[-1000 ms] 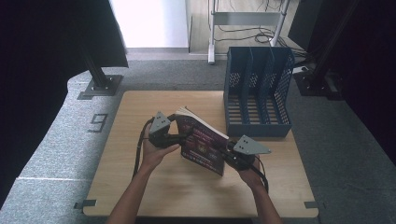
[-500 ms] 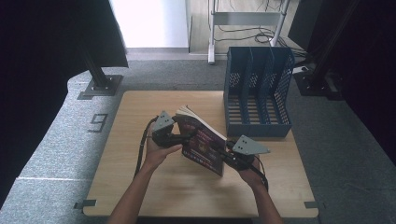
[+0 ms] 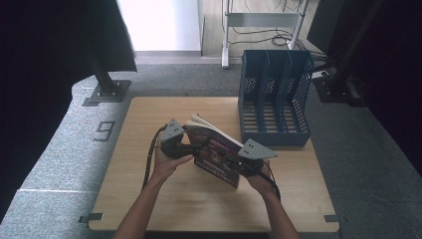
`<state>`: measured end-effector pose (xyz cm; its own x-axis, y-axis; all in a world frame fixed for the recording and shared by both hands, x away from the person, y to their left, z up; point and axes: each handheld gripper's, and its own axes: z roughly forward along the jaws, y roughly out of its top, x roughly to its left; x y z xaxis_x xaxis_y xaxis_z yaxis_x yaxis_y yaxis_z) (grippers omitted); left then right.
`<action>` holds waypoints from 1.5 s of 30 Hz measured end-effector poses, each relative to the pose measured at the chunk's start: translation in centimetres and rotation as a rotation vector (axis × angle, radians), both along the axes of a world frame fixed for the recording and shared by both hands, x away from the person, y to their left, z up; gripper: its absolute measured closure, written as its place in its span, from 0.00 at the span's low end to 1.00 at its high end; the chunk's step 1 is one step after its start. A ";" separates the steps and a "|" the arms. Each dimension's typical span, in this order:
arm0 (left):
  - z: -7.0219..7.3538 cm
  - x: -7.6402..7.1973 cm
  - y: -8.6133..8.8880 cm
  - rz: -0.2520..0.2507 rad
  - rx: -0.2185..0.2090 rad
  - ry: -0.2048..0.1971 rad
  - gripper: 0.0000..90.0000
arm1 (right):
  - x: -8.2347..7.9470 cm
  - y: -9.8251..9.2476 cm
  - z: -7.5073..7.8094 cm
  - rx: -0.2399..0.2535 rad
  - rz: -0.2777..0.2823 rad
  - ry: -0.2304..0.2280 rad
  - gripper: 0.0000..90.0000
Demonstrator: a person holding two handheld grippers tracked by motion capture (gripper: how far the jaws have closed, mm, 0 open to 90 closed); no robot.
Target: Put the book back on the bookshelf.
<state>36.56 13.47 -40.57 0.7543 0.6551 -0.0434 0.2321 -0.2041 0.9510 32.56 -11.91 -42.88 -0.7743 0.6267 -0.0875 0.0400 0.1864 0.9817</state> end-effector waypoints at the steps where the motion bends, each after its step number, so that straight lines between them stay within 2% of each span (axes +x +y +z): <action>1: 0.0 0.0 0.0 0.001 0.000 -0.001 0.21 | 0.1 0.0 0.0 0.006 -0.008 0.008 0.74; 4: -0.1 -0.2 0.0 0.005 0.006 -0.007 0.21 | 0.3 -0.1 0.1 0.011 -0.033 0.026 0.85; 8: -0.2 -0.6 0.1 0.032 0.024 -0.026 0.21 | 0.3 -0.3 0.1 0.022 -0.045 0.048 0.90; 10: -0.3 -0.8 0.3 0.059 0.043 -0.028 0.21 | 0.2 -0.3 0.1 0.022 -0.044 0.050 0.90; 13: -0.9 -1.2 1.0 0.101 0.055 -0.006 0.22 | 0.0 -0.2 0.1 0.022 -0.042 0.051 0.90; 17: -2.0 -1.9 2.0 0.126 0.061 0.017 0.22 | 0.0 -0.1 0.1 0.027 -0.049 0.056 0.90; 24: -4.1 -3.1 3.0 0.146 0.084 0.051 0.23 | -0.1 0.0 0.1 0.031 -0.077 0.057 0.90; 35: -7.6 -5.1 4.0 0.175 0.132 0.095 0.24 | -0.4 0.1 0.1 0.033 -0.073 0.054 0.90; 45: -9.2 -5.8 4.5 0.176 0.160 0.117 0.24 | -0.3 -0.1 0.0 0.048 -0.054 0.052 0.90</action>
<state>30.77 17.95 -49.74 0.6239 0.7814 -0.0089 0.3838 -0.2966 0.8745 32.24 -12.01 -42.92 -0.7422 0.6699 -0.0166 0.1001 0.1353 0.9857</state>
